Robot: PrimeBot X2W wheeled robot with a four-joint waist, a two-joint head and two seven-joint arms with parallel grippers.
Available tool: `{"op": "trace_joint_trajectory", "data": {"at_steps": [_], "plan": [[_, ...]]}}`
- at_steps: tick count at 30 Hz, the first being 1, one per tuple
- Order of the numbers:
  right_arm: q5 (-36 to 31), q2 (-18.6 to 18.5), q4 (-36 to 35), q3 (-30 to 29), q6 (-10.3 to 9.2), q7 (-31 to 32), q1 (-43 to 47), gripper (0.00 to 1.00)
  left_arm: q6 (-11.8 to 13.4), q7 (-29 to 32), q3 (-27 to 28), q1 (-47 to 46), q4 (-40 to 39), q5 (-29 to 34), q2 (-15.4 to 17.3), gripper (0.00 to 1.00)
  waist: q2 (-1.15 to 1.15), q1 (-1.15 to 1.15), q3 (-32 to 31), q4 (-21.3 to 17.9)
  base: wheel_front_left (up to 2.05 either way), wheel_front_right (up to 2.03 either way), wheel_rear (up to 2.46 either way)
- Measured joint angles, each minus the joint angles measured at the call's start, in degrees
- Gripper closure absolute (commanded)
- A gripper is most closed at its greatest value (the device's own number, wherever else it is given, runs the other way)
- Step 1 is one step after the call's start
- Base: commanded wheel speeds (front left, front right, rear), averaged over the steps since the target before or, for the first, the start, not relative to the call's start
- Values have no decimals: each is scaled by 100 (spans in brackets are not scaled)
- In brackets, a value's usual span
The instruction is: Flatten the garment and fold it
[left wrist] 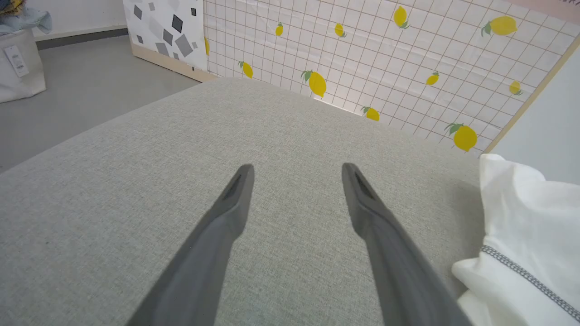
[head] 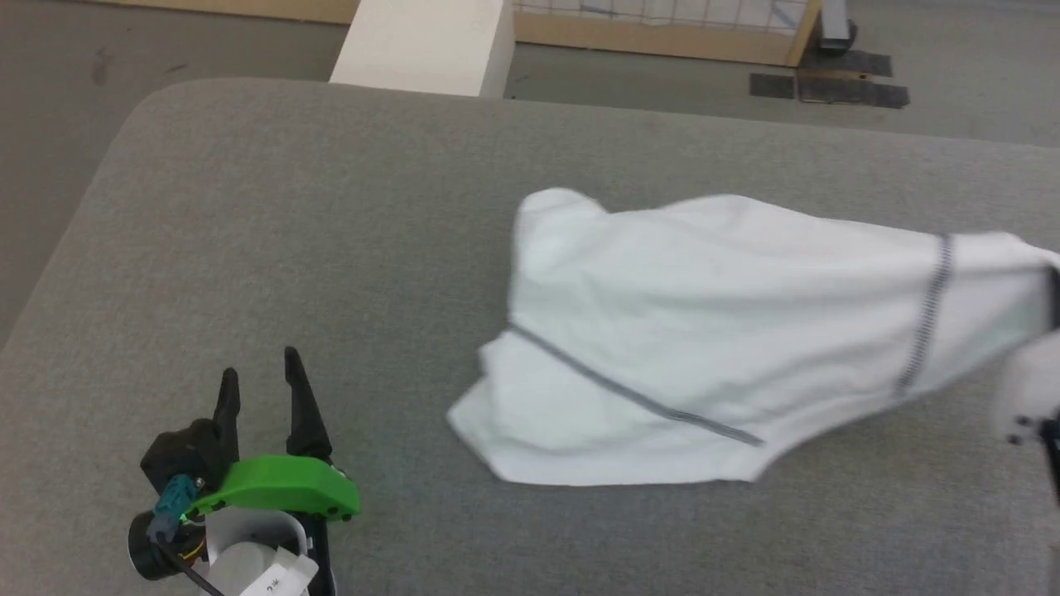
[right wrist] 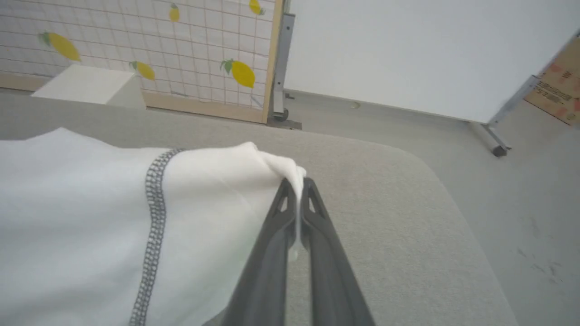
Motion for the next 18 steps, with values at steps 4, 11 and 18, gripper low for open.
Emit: {"op": "trace_joint_trajectory", "data": {"at_steps": [4, 11, 18], "plan": [[-169, 178, -328, -1031, -1, 419, 741, 100, -69, -4, -109, 1, 124, -26, -2, 0, 0, 0, -85, -258, 0, 0, 0], [827, 246, 567, -904, -1, 751, 1427, 60, -244, -4, -489, -10, 449, -102, -2, 0, 0, 0, -117, -510, 0, 0, 0], [1273, 241, 723, -359, -1, -457, 1517, 0, -325, 388, -1269, -96, 855, -541, -4, 0, 0, 0, -248, -725, 0, 0, 0]]}}
